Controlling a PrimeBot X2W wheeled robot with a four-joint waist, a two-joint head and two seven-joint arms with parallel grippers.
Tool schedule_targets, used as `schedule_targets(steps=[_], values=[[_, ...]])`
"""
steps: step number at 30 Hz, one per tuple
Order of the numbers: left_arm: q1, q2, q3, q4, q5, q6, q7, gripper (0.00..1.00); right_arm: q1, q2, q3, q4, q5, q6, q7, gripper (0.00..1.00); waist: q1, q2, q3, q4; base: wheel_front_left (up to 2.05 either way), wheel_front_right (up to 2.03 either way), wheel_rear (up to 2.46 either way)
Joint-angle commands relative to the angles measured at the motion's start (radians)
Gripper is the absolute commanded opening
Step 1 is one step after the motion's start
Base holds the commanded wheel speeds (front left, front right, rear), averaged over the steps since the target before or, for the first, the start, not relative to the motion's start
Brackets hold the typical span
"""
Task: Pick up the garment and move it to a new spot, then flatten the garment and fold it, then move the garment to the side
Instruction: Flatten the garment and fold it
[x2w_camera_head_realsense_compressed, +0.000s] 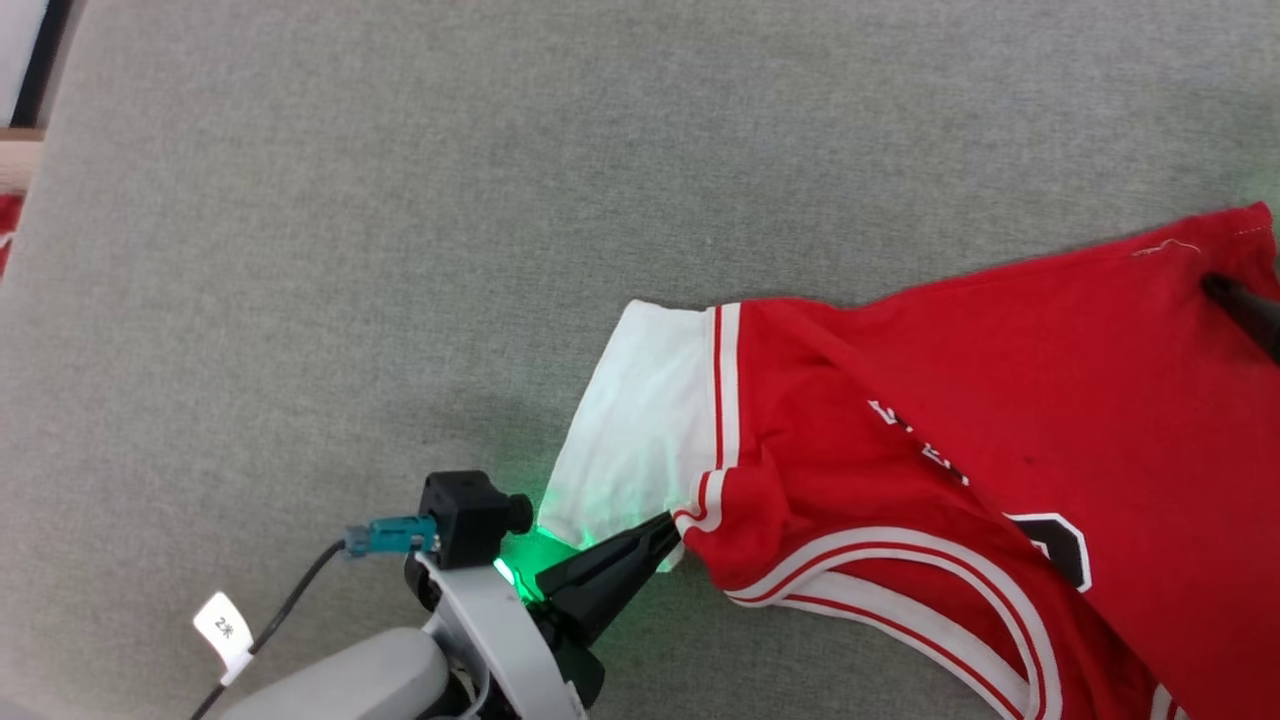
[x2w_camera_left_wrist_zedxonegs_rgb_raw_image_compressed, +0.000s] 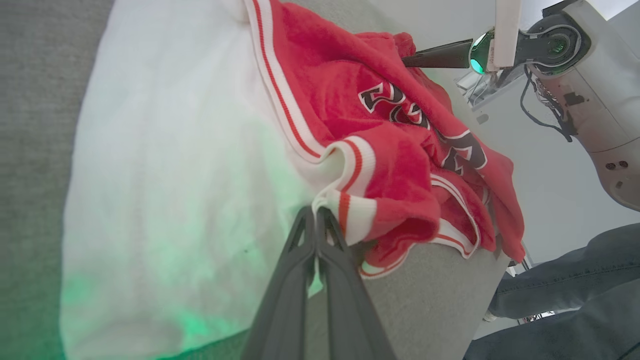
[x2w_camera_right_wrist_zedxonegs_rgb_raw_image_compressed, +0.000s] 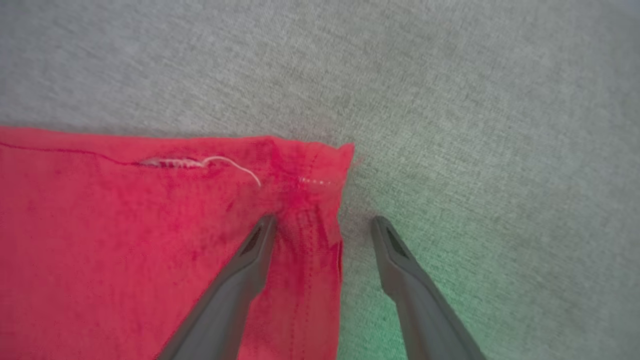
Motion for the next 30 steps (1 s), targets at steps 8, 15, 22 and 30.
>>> schedule_targets(steps=[8,15,22,30], values=[[0.005,0.016,0.086,0.132,0.005,0.003,0.001,0.0,-0.037,0.055,-0.018,0.084,0.012,-0.001,-0.087,0.0,0.0,0.0,-0.023,-0.033,0.0,0.0,0.0],[-0.15,-0.02,0.267,0.245,0.062,0.003,0.001,0.0,-0.166,0.135,-0.16,0.167,-0.045,-0.001,-0.217,0.0,0.0,0.0,-0.036,-0.085,0.0,0.0,0.0],[-0.483,-0.061,0.431,0.443,0.022,0.003,0.016,0.0,-0.431,0.235,-0.283,0.297,-0.178,-0.001,-0.358,0.0,0.0,0.0,-0.009,-0.165,0.0,0.0,0.0],[-0.956,-0.131,0.541,0.7,0.047,0.007,0.011,0.0,-0.778,0.307,-0.435,0.482,-0.356,-0.002,-0.581,0.0,0.0,0.0,0.023,-0.214,0.0,0.0,0.0]])
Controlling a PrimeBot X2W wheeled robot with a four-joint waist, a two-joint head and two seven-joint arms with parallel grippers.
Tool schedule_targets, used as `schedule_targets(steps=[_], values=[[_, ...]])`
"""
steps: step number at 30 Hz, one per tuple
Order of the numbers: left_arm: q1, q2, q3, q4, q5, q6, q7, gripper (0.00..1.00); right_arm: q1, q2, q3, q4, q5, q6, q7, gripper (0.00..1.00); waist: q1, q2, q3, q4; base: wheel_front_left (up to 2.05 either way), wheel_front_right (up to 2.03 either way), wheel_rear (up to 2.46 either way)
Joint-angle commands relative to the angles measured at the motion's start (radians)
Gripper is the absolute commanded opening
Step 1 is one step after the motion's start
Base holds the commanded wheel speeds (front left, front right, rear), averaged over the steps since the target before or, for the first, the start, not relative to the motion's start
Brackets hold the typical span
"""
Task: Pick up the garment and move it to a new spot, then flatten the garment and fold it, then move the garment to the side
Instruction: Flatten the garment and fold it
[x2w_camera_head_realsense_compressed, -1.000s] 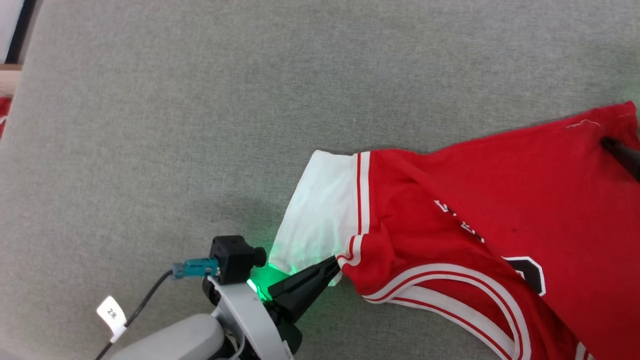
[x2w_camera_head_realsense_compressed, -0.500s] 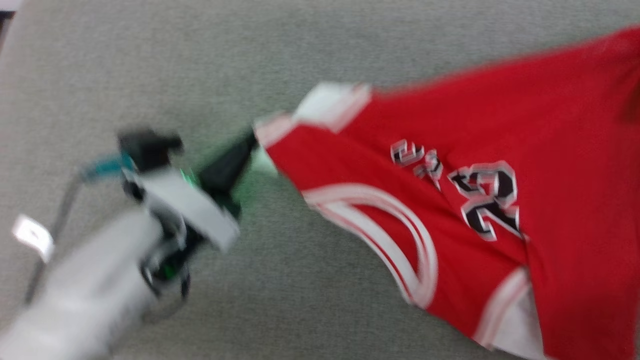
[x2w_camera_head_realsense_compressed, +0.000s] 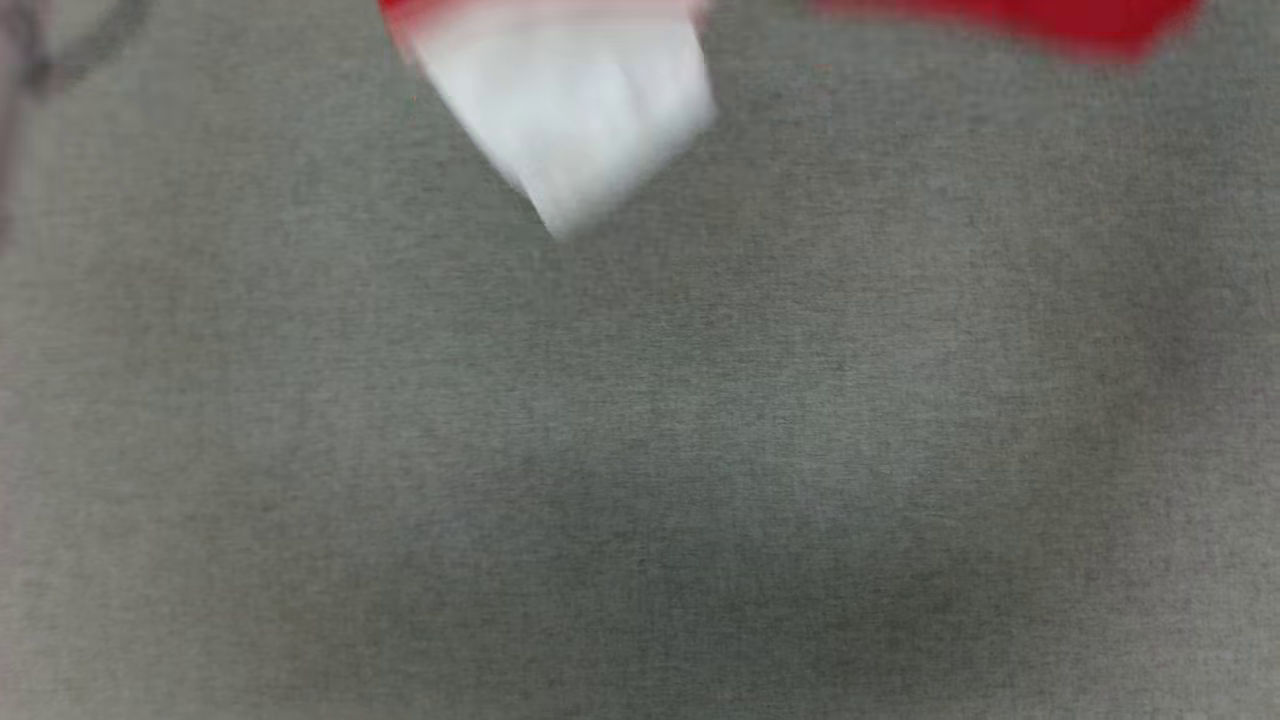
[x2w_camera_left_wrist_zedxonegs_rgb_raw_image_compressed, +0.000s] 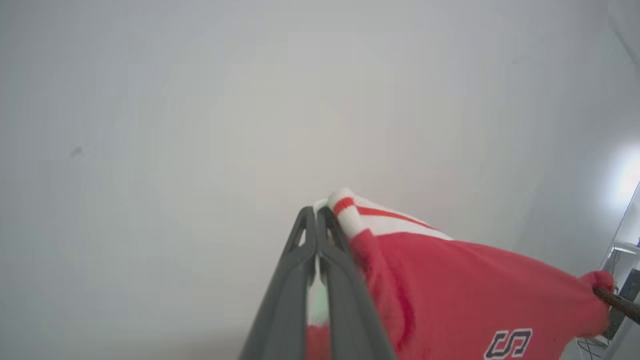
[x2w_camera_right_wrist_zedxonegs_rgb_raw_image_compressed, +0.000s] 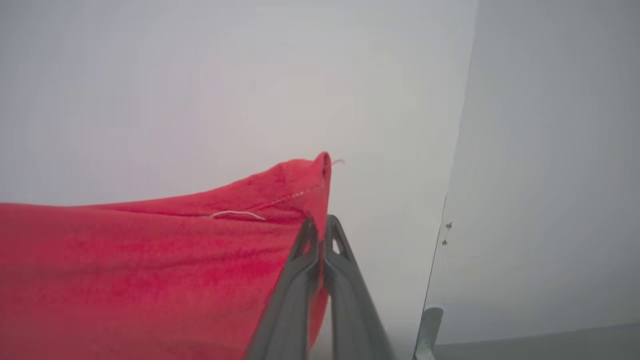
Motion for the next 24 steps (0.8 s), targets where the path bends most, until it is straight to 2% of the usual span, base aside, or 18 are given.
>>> schedule_targets(steps=[1,3,6,11,13,17,21,24], values=[[-0.067,0.012,0.025,0.044,0.023,0.007,-0.017,0.0,-0.045,-0.005,-0.041,0.034,-0.026,-0.004,-0.045,0.0,0.0,-0.0001,0.018,-0.02,0.0,0.0,0.0],[-0.124,-0.01,0.05,0.09,0.016,0.006,-0.022,0.0,-0.087,0.009,-0.071,0.086,-0.056,-0.005,-0.09,0.0,0.0,-0.0001,0.017,-0.025,0.0,0.0,0.0],[-0.126,-0.038,0.036,0.107,0.004,0.005,-0.024,0.0,-0.101,0.017,-0.081,0.158,-0.079,-0.006,-0.13,0.0,0.0,-0.0001,0.01,-0.024,0.0,0.0,0.0],[0.061,-0.042,-0.059,0.027,-0.062,0.004,0.004,0.0,-0.002,0.032,0.004,0.245,-0.04,-0.003,-0.149,0.0,0.0,-0.0001,-0.006,-0.018,0.0,0.0,0.0],[0.163,-0.021,-0.088,-0.036,-0.097,0.004,-0.003,0.0,0.065,0.024,0.064,0.243,0.011,-0.003,-0.137,0.0,0.0,-0.0001,-0.013,-0.013,0.0,0.0,0.0],[0.398,0.036,-0.163,-0.174,-0.142,0.004,-0.013,0.0,0.251,-0.005,0.191,0.17,0.156,-0.003,-0.089,0.0,0.0,-0.0001,-0.027,-0.013,0.0,0.0,0.0],[0.606,0.107,-0.234,-0.312,-0.162,0.003,-0.022,0.0,0.466,-0.069,0.276,0.01,0.32,-0.003,-0.015,0.0,0.0,-0.0001,-0.042,-0.014,0.0,0.0,0.0],[0.732,0.143,-0.258,-0.4,-0.176,0.003,-0.025,0.0,0.635,-0.126,0.296,-0.133,0.42,-0.003,0.041,0.0,0.0,-0.0001,-0.065,-0.009,0.0,0.0,0.0]])
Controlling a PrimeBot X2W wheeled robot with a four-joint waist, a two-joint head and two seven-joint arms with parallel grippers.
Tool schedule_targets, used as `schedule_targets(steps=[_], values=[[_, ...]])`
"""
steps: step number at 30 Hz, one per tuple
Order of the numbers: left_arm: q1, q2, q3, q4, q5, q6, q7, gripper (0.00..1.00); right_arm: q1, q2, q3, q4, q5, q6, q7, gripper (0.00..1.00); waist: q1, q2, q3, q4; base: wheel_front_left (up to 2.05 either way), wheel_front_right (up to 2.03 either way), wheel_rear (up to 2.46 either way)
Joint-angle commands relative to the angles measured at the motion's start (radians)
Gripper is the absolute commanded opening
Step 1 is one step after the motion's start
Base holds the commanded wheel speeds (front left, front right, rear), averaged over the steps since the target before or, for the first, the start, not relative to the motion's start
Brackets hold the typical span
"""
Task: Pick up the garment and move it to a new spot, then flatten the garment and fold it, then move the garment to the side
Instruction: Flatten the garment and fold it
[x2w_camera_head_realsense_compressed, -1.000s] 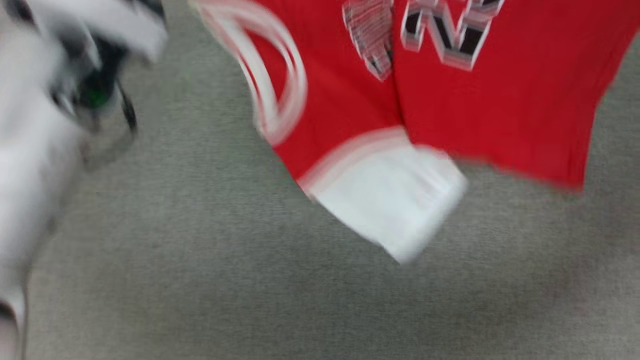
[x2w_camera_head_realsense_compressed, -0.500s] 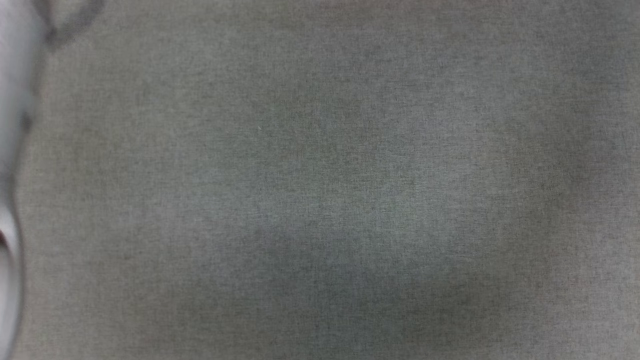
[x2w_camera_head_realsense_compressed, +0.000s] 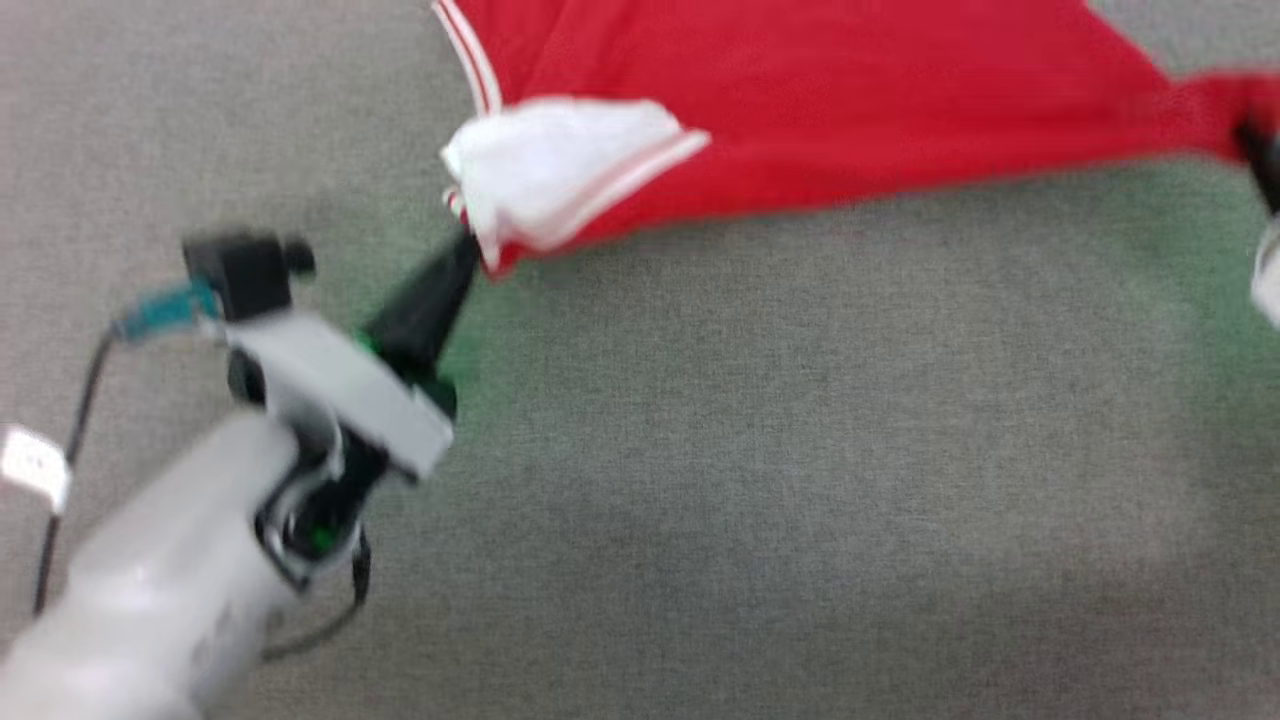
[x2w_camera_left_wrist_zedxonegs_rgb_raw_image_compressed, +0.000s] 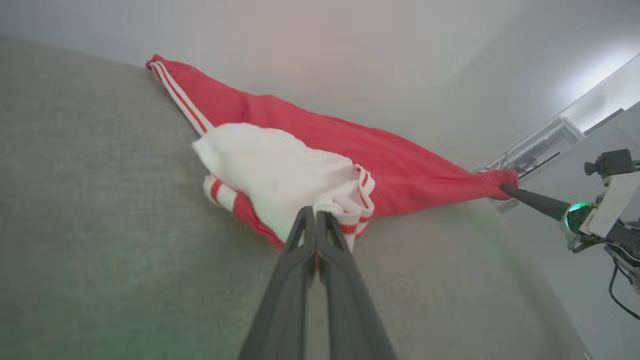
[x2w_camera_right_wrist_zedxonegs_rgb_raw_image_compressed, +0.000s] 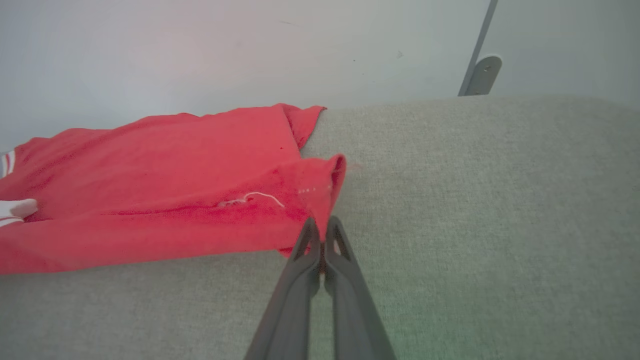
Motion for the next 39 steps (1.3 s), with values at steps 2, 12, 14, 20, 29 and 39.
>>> schedule_targets(steps=[2,12,14,20,29,39], values=[[0.098,0.031,0.015,-0.08,-0.011,0.003,-0.006,0.0,0.151,-0.045,0.0,-0.129,0.078,-0.001,0.047,0.0,0.0,-0.0001,-0.033,0.006,0.0,0.0,0.0],[0.396,0.145,0.051,-0.359,0.065,0.003,-0.004,0.0,0.613,-0.098,-0.154,-0.554,0.182,-0.001,0.229,0.0,0.0,-0.0001,-0.092,0.02,0.0,0.0,0.0],[0.446,0.167,0.073,-0.407,0.075,0.003,-0.004,0.0,0.687,-0.081,-0.199,-0.629,0.185,-0.001,0.263,0.0,0.0,-0.0001,-0.096,0.021,0.0,0.0,0.0],[0.587,0.214,0.152,-0.53,0.103,0.003,-0.004,0.0,0.869,-0.034,-0.311,-0.799,0.192,-0.001,0.34,0.0,0.0,-0.0001,-0.101,0.023,0.0,0.0,0.0],[0.727,0.246,0.256,-0.667,0.155,0.003,-0.004,0.0,0.993,0.039,-0.439,-0.957,0.194,-0.001,0.416,0.0,0.0,-0.0001,-0.113,0.032,0.0,0.0,0.0],[0.496,0.178,0.246,-0.616,0.127,0.003,-0.004,0.0,0.686,0.032,-0.362,-0.761,0.127,-0.001,0.404,0.0,0.0,-0.0001,-0.112,0.033,0.0,0.0,0.0]])
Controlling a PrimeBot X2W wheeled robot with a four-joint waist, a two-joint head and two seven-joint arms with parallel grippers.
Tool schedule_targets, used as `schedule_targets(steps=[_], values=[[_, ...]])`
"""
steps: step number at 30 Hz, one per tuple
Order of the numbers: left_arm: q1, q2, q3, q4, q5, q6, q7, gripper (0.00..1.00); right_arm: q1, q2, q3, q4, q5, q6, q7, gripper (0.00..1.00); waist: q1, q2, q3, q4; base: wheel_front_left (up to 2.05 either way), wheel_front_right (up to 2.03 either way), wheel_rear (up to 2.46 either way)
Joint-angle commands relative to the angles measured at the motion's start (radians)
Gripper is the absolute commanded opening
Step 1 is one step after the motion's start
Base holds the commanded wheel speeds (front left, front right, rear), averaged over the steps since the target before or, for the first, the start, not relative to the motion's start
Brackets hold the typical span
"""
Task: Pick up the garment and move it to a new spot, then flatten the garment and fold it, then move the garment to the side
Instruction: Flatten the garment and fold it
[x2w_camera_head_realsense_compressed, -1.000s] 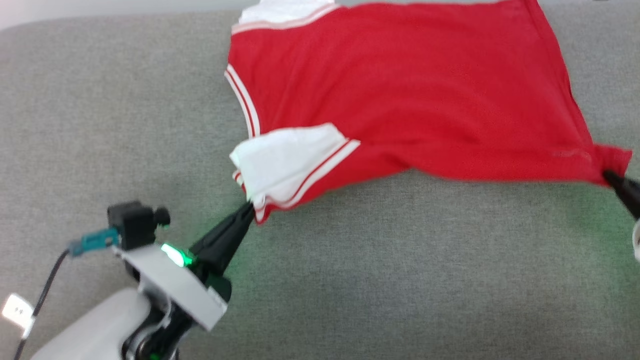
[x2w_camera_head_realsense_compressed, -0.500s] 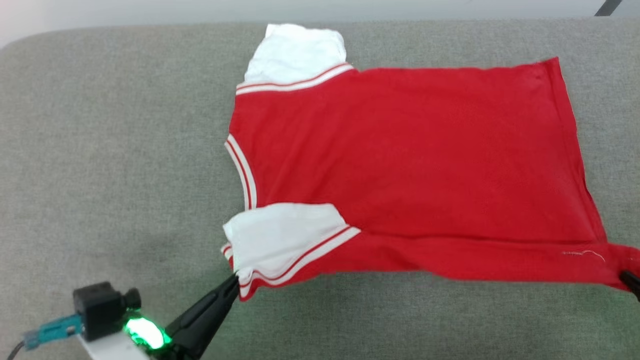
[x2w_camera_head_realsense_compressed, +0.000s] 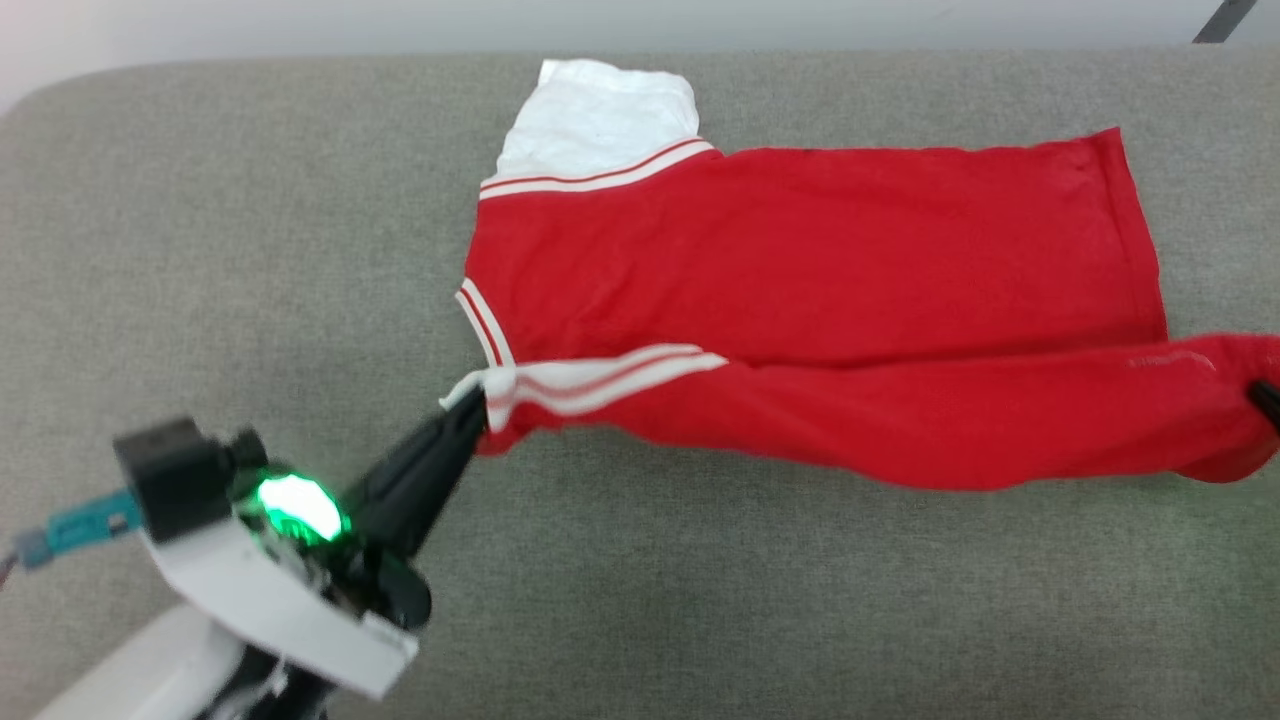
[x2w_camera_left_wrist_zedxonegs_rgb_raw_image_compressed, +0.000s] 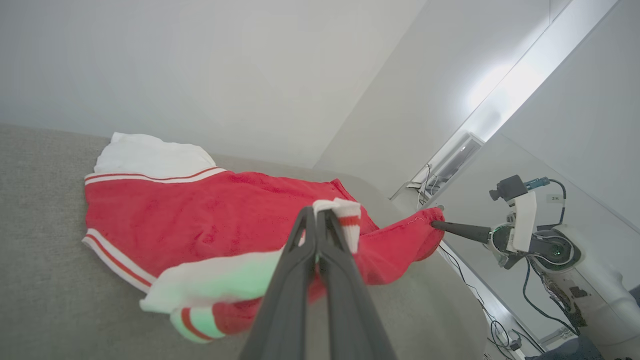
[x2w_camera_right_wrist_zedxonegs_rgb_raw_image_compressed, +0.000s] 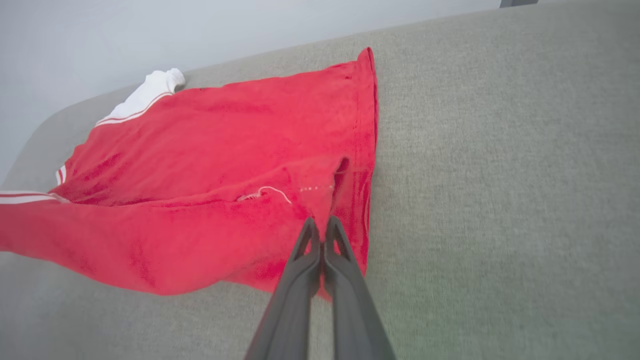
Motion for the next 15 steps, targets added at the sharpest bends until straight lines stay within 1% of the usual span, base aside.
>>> schedule_targets(steps=[1,6,8,15], values=[[-0.033,-0.011,-0.001,0.023,-0.011,0.003,-0.001,0.0,-0.033,0.003,0.017,0.025,-0.014,-0.001,-0.009,0.0,0.0,0.0,0.008,0.0,0.0,0.0,0.0],[-0.13,-0.032,-0.048,0.11,-0.039,0.003,0.0,0.0,-0.129,-0.001,0.076,0.133,-0.055,-0.001,-0.045,0.0,0.0,0.0,0.053,-0.005,0.0,0.0,0.0],[-0.16,-0.053,-0.053,0.156,-0.047,0.003,0.0,0.0,-0.151,-0.005,0.091,0.172,-0.071,-0.001,-0.071,0.0,0.0,0.0,0.075,-0.005,0.0,0.0,0.0],[-0.224,-0.072,-0.113,0.297,-0.006,0.003,0.0,0.0,-0.202,-0.007,0.166,0.279,-0.085,-0.001,-0.154,0.0,0.0,0.0,0.14,-0.021,0.0,0.0,0.0]])
